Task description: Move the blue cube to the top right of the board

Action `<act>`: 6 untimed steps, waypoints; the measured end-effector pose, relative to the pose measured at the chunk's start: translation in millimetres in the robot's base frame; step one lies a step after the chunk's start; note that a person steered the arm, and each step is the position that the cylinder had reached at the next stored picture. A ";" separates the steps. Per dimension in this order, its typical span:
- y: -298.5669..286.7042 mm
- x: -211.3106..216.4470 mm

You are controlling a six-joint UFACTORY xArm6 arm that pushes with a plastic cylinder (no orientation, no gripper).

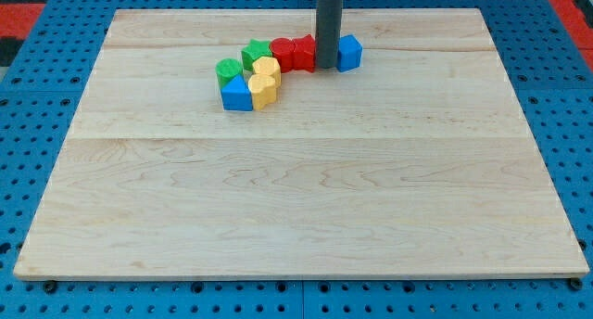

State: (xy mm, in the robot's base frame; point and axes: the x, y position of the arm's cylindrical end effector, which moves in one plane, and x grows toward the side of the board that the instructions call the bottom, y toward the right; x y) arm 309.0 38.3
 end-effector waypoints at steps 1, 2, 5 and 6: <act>6.7 -13.5; 23.0 -21.2; 104.3 -33.4; 110.8 -33.4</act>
